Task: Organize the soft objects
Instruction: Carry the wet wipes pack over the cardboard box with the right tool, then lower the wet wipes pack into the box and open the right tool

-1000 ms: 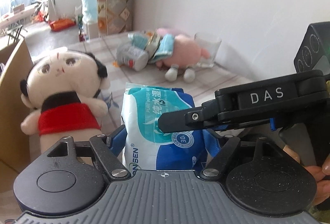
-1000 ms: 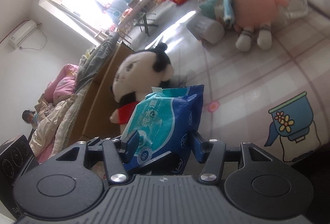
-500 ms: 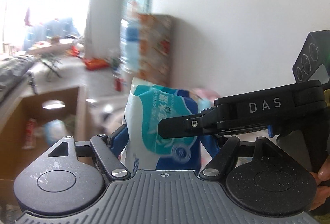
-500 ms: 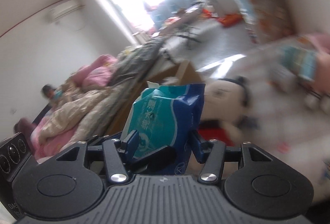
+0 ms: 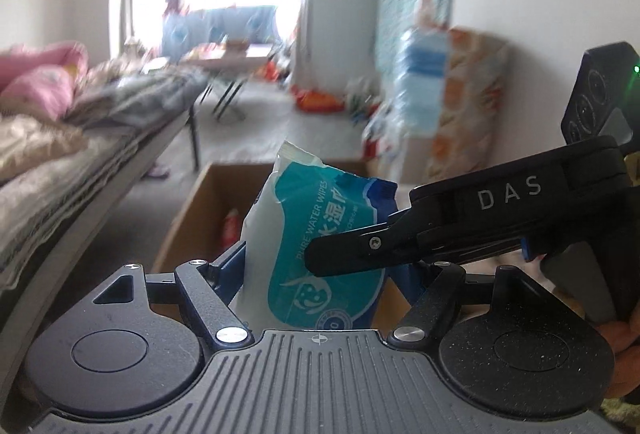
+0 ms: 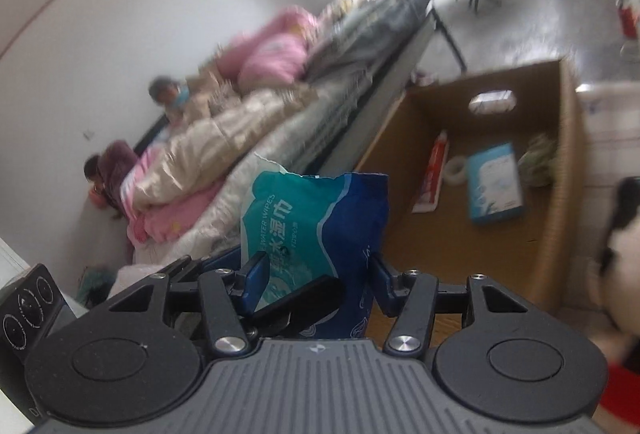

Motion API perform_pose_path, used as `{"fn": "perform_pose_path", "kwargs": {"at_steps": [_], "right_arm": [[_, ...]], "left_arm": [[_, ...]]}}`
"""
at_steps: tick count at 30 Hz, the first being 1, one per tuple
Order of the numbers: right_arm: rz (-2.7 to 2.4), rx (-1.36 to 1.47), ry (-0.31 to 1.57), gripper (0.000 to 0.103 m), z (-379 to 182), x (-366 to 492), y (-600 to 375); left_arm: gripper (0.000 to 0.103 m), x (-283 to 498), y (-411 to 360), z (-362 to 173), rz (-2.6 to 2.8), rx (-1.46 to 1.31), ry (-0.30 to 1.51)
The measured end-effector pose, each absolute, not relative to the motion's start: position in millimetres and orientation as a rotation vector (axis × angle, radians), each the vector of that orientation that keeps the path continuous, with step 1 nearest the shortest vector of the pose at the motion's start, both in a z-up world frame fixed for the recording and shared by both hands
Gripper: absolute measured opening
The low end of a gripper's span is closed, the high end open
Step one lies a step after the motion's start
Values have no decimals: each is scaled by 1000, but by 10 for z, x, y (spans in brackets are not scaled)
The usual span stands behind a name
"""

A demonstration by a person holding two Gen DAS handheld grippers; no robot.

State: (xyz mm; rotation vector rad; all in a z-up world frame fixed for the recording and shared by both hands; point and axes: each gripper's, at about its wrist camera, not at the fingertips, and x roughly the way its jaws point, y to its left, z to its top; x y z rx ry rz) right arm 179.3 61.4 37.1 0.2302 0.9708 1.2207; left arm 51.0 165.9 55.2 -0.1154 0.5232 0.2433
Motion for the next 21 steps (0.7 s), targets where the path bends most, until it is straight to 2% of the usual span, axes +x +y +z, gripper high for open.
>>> {"fn": "perform_pose_path", "kwargs": {"at_steps": [8, 14, 21], "right_arm": [[1112, 213, 1307, 58, -365, 2484, 1507], [1053, 155, 1456, 58, -787, 2730, 1835], [1000, 101, 1549, 59, -1088, 2866, 2083]], "left_arm": [[74, 1131, 2406, 53, 272, -174, 705], [74, 1332, 2677, -232, 300, -204, 830], [83, 1255, 2776, -252, 305, -234, 843]]}}
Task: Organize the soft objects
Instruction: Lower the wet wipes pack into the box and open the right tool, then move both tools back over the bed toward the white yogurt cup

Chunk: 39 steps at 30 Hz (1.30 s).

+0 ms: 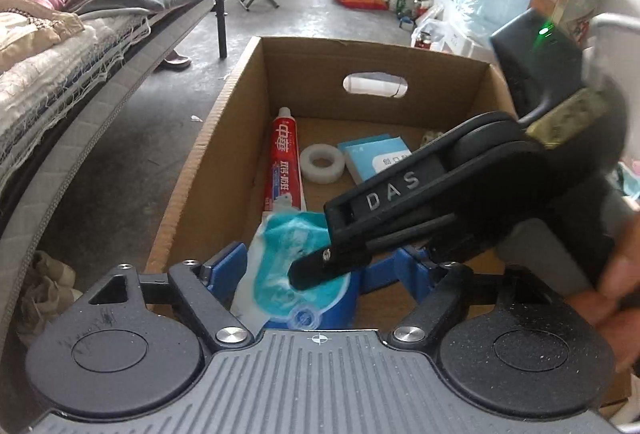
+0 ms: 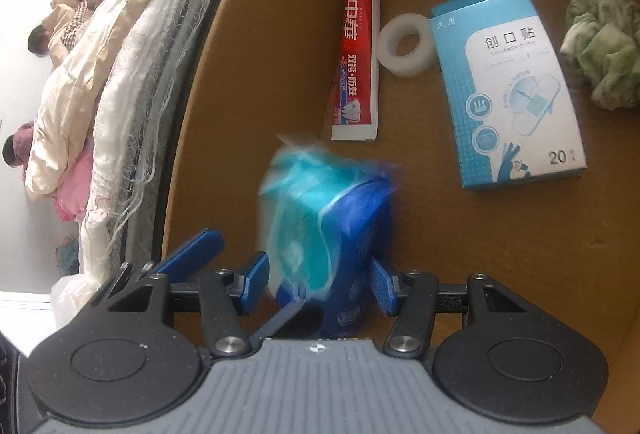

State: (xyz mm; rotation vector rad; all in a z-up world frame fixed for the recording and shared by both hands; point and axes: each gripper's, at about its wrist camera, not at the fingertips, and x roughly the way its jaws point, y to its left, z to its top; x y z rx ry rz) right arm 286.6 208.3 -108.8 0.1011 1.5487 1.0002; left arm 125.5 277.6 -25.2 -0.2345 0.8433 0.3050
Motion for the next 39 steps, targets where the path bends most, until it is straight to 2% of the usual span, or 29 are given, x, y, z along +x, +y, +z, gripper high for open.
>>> {"fn": "perform_pose_path", "kwargs": {"at_steps": [10, 15, 20, 25, 30, 35, 39], "right_arm": [[917, 93, 1442, 59, -1046, 3087, 2204], [937, 171, 1545, 60, -1213, 3057, 2261], [952, 156, 1528, 61, -1157, 2941, 2321], [949, 222, 1533, 65, -1090, 2935, 2160], [1016, 267, 1398, 66, -722, 2853, 1773], [1101, 381, 1205, 74, -236, 2617, 928], [1103, 433, 1012, 88, 25, 2310, 24]], "left_arm": [[87, 978, 2813, -31, 309, -262, 759], [87, 927, 2851, 10, 322, -261, 738], [87, 905, 2826, 28, 325, -263, 731], [93, 837, 2782, 99, 331, -274, 711], [100, 723, 2665, 253, 325, -268, 677], [102, 603, 2399, 442, 276, -239, 627], [103, 578, 2053, 549, 197, -210, 616]]}}
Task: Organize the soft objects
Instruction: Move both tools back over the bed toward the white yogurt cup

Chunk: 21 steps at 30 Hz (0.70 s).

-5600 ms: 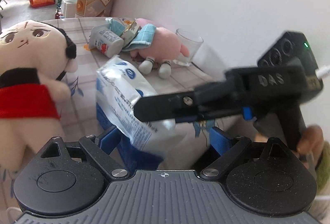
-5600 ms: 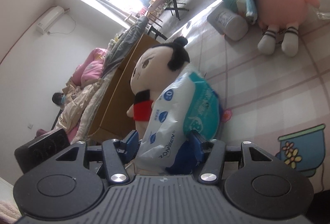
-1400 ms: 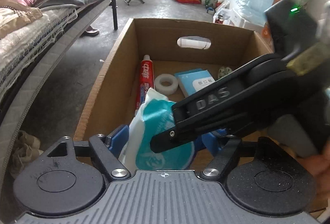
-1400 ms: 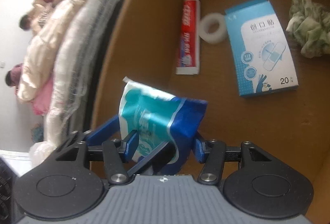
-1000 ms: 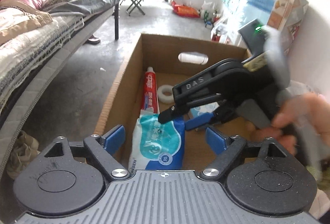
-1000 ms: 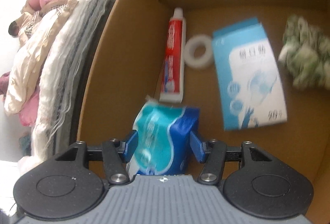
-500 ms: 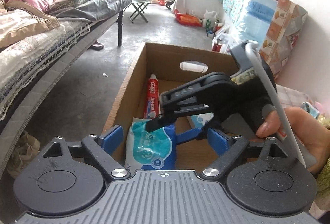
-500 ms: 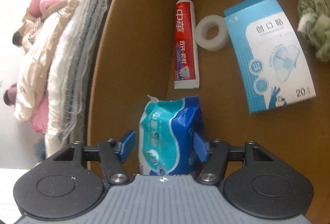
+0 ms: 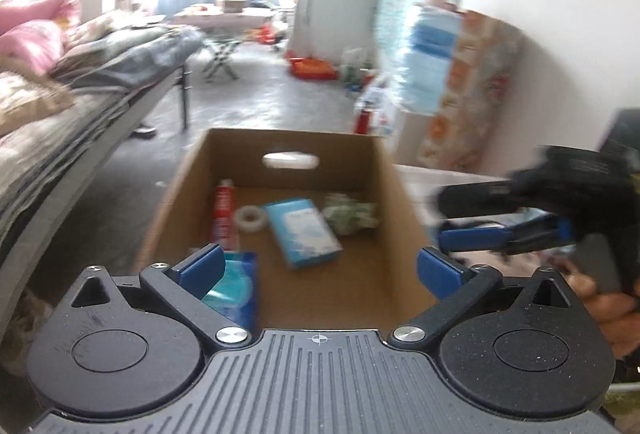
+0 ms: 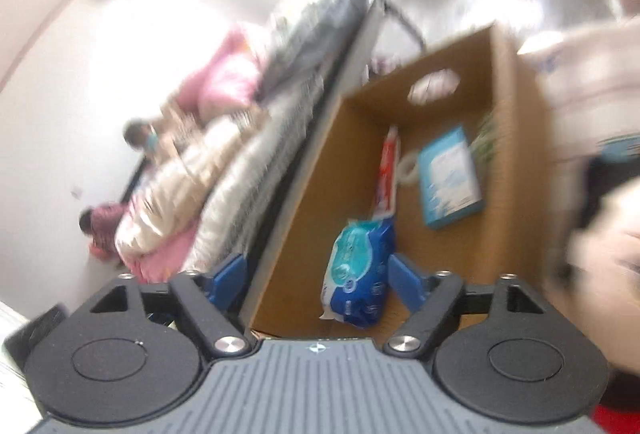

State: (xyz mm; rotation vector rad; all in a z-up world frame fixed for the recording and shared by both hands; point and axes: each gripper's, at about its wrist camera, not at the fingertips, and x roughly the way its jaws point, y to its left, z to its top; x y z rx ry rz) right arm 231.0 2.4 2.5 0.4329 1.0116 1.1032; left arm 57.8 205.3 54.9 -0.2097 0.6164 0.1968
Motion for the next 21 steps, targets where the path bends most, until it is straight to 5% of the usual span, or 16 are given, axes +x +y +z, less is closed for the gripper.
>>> {"fn": "perform_pose_path", "kwargs": {"at_steps": [15, 21], "right_arm": [[523, 433, 572, 93, -228, 1481, -2626], [369, 476, 529, 85, -499, 1740, -3031]], "left_arm": [[103, 1076, 276, 486, -170, -112, 653], [102, 1530, -263, 319, -213, -126, 682]]}}
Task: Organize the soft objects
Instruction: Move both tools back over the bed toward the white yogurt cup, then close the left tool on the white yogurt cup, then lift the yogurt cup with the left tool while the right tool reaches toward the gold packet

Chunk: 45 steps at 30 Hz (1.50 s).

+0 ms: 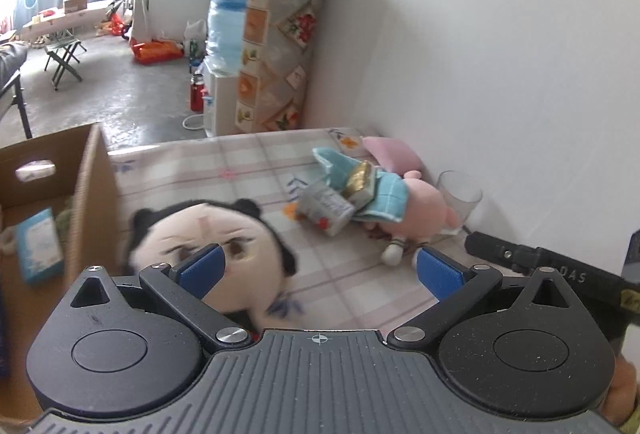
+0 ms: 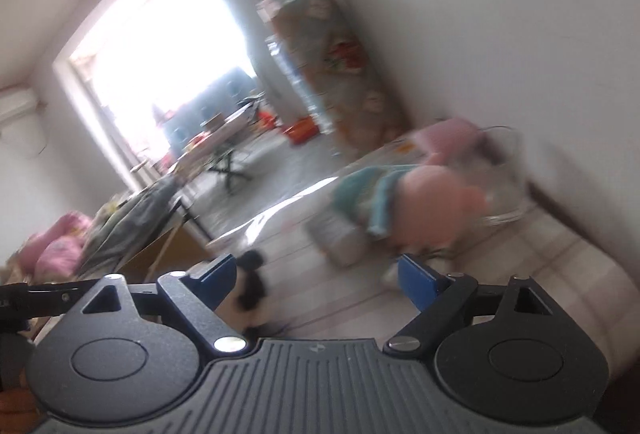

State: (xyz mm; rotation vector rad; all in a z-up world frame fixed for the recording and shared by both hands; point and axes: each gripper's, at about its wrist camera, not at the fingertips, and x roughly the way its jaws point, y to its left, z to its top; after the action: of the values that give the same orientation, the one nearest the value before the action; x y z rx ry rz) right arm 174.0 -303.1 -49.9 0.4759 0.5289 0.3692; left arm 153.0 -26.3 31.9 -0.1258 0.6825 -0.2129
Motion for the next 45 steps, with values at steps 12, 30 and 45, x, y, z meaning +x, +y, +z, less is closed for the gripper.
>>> {"fn": "perform_pose_path", "kwargs": {"at_steps": [12, 30, 45], "right_arm": [[334, 595, 545, 71, -984, 2315, -3478], [391, 605, 487, 71, -1063, 2232, -3632], [361, 550, 477, 71, -988, 2144, -3658]], "left_arm": [[79, 2782, -763, -139, -72, -307, 834], [71, 3845, -643, -918, 152, -578, 1005], [64, 3563, -694, -841, 79, -548, 877]]}}
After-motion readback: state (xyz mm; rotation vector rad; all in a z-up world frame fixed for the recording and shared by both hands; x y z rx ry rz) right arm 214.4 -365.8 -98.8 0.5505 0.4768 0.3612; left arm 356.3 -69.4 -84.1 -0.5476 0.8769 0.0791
